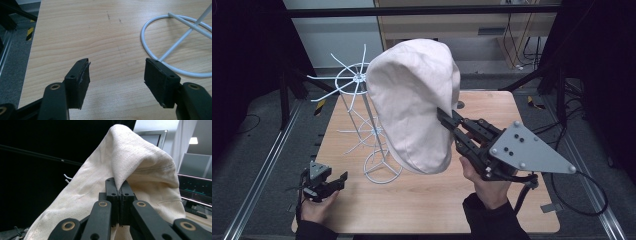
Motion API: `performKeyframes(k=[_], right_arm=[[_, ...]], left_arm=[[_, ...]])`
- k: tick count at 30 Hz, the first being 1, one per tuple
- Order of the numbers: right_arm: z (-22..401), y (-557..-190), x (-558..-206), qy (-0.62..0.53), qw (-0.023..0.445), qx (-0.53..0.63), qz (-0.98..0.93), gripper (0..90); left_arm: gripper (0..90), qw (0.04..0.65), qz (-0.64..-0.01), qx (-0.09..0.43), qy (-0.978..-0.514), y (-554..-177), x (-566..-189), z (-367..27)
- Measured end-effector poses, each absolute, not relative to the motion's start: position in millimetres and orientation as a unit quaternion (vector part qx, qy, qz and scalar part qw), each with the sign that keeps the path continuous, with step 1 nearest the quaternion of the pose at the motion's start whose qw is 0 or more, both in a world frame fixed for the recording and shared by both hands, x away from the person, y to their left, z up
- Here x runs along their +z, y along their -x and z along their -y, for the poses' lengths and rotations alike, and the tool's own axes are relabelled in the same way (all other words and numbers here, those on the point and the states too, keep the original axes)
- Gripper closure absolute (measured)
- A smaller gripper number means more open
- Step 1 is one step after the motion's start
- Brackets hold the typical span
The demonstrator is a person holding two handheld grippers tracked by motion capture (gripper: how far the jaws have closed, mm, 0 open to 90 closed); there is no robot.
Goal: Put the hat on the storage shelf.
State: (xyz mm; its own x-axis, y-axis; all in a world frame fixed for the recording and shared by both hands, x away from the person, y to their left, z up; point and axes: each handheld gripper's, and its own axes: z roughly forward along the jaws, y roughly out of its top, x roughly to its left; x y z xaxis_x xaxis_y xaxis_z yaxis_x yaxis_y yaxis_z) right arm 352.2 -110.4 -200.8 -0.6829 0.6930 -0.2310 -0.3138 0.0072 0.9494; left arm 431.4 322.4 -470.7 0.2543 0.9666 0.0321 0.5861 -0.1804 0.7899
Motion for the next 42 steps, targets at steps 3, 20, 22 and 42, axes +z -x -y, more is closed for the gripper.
performKeyframes(k=[3, 20, 22, 42], right_arm=[[104, -355, -203, -0.151, 0.36, 0.687, -0.613, 89.0], [93, -370, -228, -0.16, 0.336, 0.656, -0.657, 89.0], [93, -372, -234, -0.162, 0.331, 0.651, -0.664, 89.0], [96, -382, -267, -0.181, 0.297, 0.632, -0.692, 88.4]], left_arm=[[36.9, 0.34, -0.543, 0.279, -0.715, -432, -471, -323], [36.9, 0.34, -0.543, 0.28, -0.715, -432, -471, -322], [36.9, 0.34, -0.543, 0.28, -0.715, -432, -471, -322], [36.9, 0.338, -0.543, 0.28, -0.716, -432, -472, -322]])
